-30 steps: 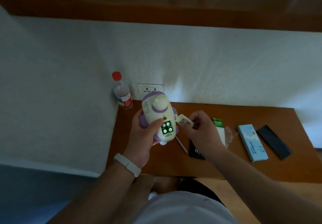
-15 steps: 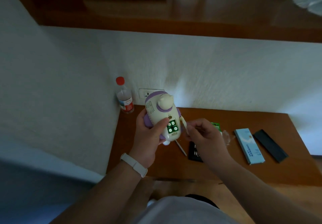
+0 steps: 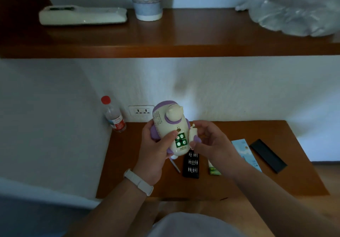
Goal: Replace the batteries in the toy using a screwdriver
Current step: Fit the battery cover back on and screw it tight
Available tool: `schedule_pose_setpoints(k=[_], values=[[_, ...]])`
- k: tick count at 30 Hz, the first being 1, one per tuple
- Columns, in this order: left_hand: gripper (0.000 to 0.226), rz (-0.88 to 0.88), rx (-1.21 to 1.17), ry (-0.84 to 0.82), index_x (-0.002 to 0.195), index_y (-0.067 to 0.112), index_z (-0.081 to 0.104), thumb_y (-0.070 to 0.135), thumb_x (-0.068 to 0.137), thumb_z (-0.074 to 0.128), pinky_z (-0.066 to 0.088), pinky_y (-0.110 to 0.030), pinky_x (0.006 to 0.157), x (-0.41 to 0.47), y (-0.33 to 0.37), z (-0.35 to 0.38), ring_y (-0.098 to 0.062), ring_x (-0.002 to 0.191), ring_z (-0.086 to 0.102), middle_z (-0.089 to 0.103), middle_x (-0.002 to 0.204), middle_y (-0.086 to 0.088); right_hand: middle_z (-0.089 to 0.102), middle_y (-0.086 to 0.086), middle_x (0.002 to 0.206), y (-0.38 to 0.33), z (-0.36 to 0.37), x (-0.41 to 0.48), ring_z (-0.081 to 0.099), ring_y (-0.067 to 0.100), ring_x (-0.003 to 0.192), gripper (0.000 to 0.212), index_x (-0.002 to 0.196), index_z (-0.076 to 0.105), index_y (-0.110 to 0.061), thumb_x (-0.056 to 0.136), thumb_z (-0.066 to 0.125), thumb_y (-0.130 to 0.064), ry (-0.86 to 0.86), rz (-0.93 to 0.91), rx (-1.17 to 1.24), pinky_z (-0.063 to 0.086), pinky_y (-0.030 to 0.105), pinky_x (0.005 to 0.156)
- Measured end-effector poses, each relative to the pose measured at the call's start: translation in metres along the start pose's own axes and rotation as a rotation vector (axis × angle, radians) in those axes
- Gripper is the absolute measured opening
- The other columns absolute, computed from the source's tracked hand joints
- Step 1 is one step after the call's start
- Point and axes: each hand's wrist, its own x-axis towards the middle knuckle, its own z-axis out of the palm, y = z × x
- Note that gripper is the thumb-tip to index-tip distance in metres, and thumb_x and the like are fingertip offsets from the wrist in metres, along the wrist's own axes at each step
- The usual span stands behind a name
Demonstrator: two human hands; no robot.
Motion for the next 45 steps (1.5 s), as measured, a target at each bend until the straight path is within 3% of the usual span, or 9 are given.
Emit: schedule_pose_setpoints(k=[3, 8, 17, 20, 24, 32, 38, 42, 45], values=[[0.063, 0.012, -0.008, -0.003, 0.135, 0.028, 0.049, 0.005, 0.082, 0.075, 0.062, -0.045, 0.075, -0.006, 0.004, 0.019, -0.023, 0.105, 0.072, 0.07, 0.121, 0.001, 0.072, -0.007, 0.101, -0.007, -0.021, -0.004, 0.067, 0.015, 0.097, 0.034, 0.11, 0.064, -0.033, 0.086, 0.072, -0.01, -0.059, -0.02, -0.066, 0.055, 0.037, 0.088], [0.06, 0.013, 0.013, 0.001, 0.131, 0.031, 0.051, 0.007, 0.082, 0.076, 0.062, -0.043, 0.073, -0.012, 0.007, 0.045, -0.021, 0.104, 0.072, 0.071, 0.119, 0.003, 0.07, -0.009, 0.083, -0.02, -0.049, -0.009, 0.063, 0.005, 0.075, 0.024, 0.089, 0.068, -0.031, 0.086, 0.071, -0.007, -0.024, -0.054, -0.137, 0.049, 0.026, 0.07], [0.051, 0.005, 0.007, -0.007, 0.124, 0.032, 0.054, 0.006, 0.084, 0.073, 0.062, -0.046, 0.075, -0.025, 0.005, 0.079, -0.022, 0.102, 0.072, 0.073, 0.115, 0.004, 0.072, -0.003, 0.071, -0.048, -0.084, -0.017, 0.061, 0.001, 0.057, 0.005, 0.09, 0.072, -0.01, 0.09, 0.067, -0.008, -0.058, -0.063, -0.022, 0.046, 0.015, 0.056], [0.051, 0.0, 0.024, -0.003, 0.125, 0.031, 0.054, 0.008, 0.084, 0.074, 0.062, -0.049, 0.077, -0.029, 0.005, 0.087, -0.022, 0.101, 0.073, 0.073, 0.116, 0.003, 0.075, 0.003, 0.078, -0.057, -0.091, -0.017, 0.068, 0.008, 0.066, 0.008, 0.088, 0.07, -0.004, 0.092, 0.065, -0.008, -0.098, -0.05, -0.012, 0.051, 0.017, 0.063], [0.048, -0.019, 0.024, -0.022, 0.126, 0.031, 0.054, 0.011, 0.087, 0.073, 0.06, -0.053, 0.083, -0.034, 0.007, 0.094, -0.023, 0.103, 0.072, 0.072, 0.118, 0.004, 0.075, 0.007, 0.086, -0.064, -0.097, -0.014, 0.071, 0.023, 0.077, 0.008, 0.091, 0.071, -0.007, 0.091, 0.067, -0.015, -0.165, -0.035, -0.065, 0.059, 0.035, 0.077], [0.056, -0.016, 0.038, -0.033, 0.126, 0.031, 0.055, 0.025, 0.075, 0.076, 0.058, -0.055, 0.086, -0.042, 0.006, 0.108, -0.022, 0.105, 0.072, 0.072, 0.118, 0.008, 0.074, 0.0, 0.087, -0.067, -0.101, -0.019, 0.067, 0.012, 0.076, 0.008, 0.099, 0.062, -0.021, 0.093, 0.064, -0.017, -0.224, -0.161, -0.217, 0.056, 0.021, 0.065], [0.065, -0.02, 0.012, -0.024, 0.133, 0.027, 0.051, 0.027, 0.072, 0.074, 0.06, -0.05, 0.081, -0.046, -0.003, 0.117, -0.025, 0.107, 0.071, 0.071, 0.12, 0.004, 0.064, -0.015, 0.075, -0.057, -0.111, -0.024, 0.059, 0.007, 0.068, 0.016, 0.096, 0.061, -0.04, 0.094, 0.063, -0.024, -0.224, -0.257, -0.369, 0.057, 0.034, 0.069], [0.067, -0.041, -0.02, -0.025, 0.134, 0.024, 0.051, 0.024, 0.071, 0.074, 0.061, -0.047, 0.078, -0.049, -0.013, 0.12, -0.028, 0.109, 0.07, 0.071, 0.122, 0.001, 0.065, -0.015, 0.074, -0.048, -0.119, -0.028, 0.062, 0.021, 0.071, 0.02, 0.093, 0.062, -0.04, 0.096, 0.06, -0.021, -0.24, -0.262, -0.344, 0.056, 0.044, 0.07], [0.068, -0.059, -0.016, -0.008, 0.134, 0.025, 0.05, 0.026, 0.07, 0.075, 0.06, -0.052, 0.082, -0.051, -0.02, 0.123, -0.029, 0.109, 0.07, 0.071, 0.121, 0.0, 0.067, -0.014, 0.082, -0.037, -0.123, -0.031, 0.064, 0.01, 0.075, 0.019, 0.094, 0.064, -0.042, 0.095, 0.061, -0.024, -0.242, -0.272, -0.348, 0.057, 0.044, 0.075]])
